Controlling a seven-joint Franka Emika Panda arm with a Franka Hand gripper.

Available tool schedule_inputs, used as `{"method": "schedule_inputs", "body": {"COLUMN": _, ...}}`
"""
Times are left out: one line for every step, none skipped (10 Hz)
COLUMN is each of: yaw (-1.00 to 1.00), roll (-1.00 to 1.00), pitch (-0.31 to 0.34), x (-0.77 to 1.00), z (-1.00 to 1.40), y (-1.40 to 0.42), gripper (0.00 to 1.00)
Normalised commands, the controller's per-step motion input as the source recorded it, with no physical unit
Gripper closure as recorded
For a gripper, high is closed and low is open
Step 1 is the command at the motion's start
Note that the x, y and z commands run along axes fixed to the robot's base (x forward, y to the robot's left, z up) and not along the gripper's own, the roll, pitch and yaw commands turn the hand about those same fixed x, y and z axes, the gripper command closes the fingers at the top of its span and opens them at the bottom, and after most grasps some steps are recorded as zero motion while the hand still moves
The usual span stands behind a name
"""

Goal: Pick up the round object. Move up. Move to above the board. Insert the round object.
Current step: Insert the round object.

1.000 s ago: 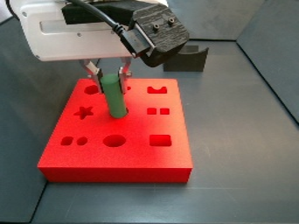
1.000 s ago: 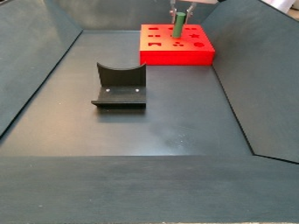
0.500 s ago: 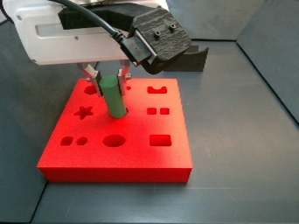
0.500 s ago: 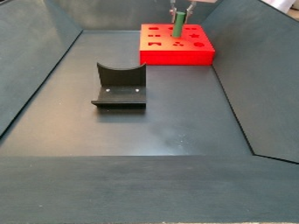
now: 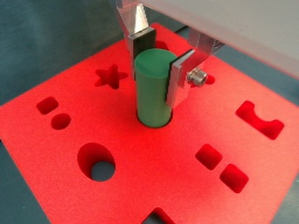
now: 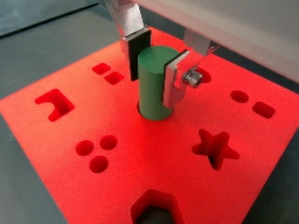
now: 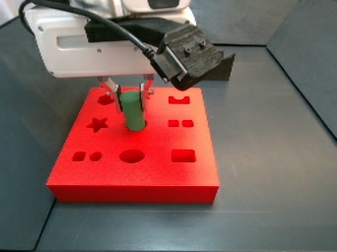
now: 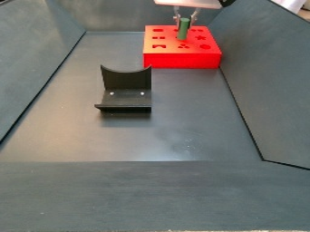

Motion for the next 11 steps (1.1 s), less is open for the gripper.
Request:
{"method": "schedule_inputs", "body": {"yaw": 0.2, "roll": 0.27, "pitch": -0.036, "x": 0.0, "z": -0.75, "y": -0.04, "gripper": 1.0}}
{"method": "schedule_inputs", "body": {"yaw": 0.27, "roll": 0.19, "pitch": -0.043, "x": 0.0, "z": -0.88, "y": 0.07, "gripper": 1.0}}
{"method": "schedule_inputs", "body": {"yaw": 0.36, "roll": 0.18, "pitch": -0.071, "x": 0.0, "z": -0.87, "y": 0.37, "gripper": 1.0}}
{"method": "schedule_inputs", "body": {"yaw": 0.41, "roll": 0.19, "pitch": -0.066, "x": -0.01, "z": -0.77, "y": 0.5, "gripper": 1.0}}
{"method": "schedule_inputs", "body": {"yaw": 0.39, "roll": 0.21, "pitch": -0.084, "x": 0.0, "z": -0.73, "y": 0.34, "gripper": 1.0}}
{"method": "schedule_inputs", "body": {"yaw": 0.11, "roll": 0.04, "pitch": -0.084, "x": 0.01, "z": -0.21, "y": -0.02, "gripper": 1.0}}
{"method": "schedule_inputs", "body": {"yaw": 0.0, "roll": 0.02, "pitch": 0.0, "x": 0.0, "z": -0.06, "y": 0.0, "gripper": 1.0}}
{"method": "schedule_inputs", "body": {"yaw": 0.0, "roll": 0.29, "pitch": -0.124, "x": -0.27, "z": -0.75, "y": -0.19, "gripper": 1.0}}
{"method": "schedule_inputs", "body": {"yaw": 0.0, "roll": 0.25, "pitch": -0.114, "x": -0.28, "z": -0.85, "y": -0.23, "gripper": 1.0}}
{"method": "schedule_inputs", "body": {"yaw": 0.0, "roll": 0.19, "pitch": -0.113, "x": -0.2, "z": -0.93, "y": -0.15, "gripper": 1.0}}
{"method": "schedule_inputs", "body": {"yaw": 0.05, "roll": 0.12, "pitch": -0.129, "x": -0.08, "z": -0.98, "y": -0.07, "gripper": 1.0}}
